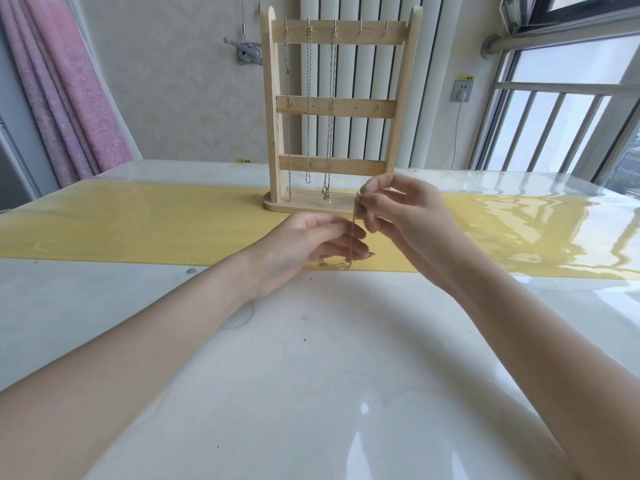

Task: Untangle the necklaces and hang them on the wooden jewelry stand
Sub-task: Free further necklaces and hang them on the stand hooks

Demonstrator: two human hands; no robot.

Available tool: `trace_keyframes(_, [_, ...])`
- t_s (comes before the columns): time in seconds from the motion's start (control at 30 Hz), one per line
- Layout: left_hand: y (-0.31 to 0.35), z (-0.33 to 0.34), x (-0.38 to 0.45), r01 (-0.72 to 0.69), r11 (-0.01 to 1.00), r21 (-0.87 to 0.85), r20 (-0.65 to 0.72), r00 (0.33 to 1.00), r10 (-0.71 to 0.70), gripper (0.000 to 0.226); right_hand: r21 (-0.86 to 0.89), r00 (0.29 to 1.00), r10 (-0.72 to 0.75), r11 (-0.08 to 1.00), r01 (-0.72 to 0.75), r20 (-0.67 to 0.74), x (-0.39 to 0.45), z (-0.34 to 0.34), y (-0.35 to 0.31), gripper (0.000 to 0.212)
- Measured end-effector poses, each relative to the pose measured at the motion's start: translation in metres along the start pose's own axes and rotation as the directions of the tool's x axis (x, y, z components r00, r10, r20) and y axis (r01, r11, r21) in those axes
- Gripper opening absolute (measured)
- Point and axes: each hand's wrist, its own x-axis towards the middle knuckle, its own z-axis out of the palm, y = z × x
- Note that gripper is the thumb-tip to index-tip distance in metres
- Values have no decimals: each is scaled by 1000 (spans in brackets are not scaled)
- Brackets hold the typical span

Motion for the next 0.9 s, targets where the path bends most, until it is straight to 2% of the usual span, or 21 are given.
trace_keyframes(0.1, [2, -2, -2, 34, 999, -34, 0, 999, -34, 22, 80, 998, 3, 997, 3, -70, 2, -4, -1, 17])
trace_keyframes(0.23, [3, -5, -4, 97, 991, -89, 8, 995, -96, 21, 71, 988, 5, 997, 6, -156, 2, -5, 0, 26])
trace_keyframes(0.33, [3, -6, -4, 143, 984, -104, 0, 990, -144, 20, -13, 970, 8, 1000, -12, -243, 3, -8, 4, 27])
trace_keyframes(0.43, [3, -9, -3, 140, 978, -151, -38, 988, -148, 18, -190, 957, 18, 979, -76, -291, 4, -15, 9, 28])
trace_keyframes(0.53, [3, -10, -2, 91, 981, -170, -94, 990, -108, 16, -316, 981, 105, 936, -152, -161, 3, -17, 12, 29])
trace_keyframes(0.63, [3, -10, -2, 41, 990, -136, -141, 988, -61, 14, -502, 987, 161, 855, -132, 15, -1, -10, 14, 29])
trace_keyframes(0.7, [3, -10, -2, 25, 994, -111, -164, 986, -43, 12, -595, 987, 154, 797, -101, 40, -1, -7, 15, 26])
trace_keyframes(0.9, [3, -7, -1, -2, 999, -33, -188, 982, -5, 11, -449, 1000, 7, 893, -2, 10, 1, -6, 18, 14])
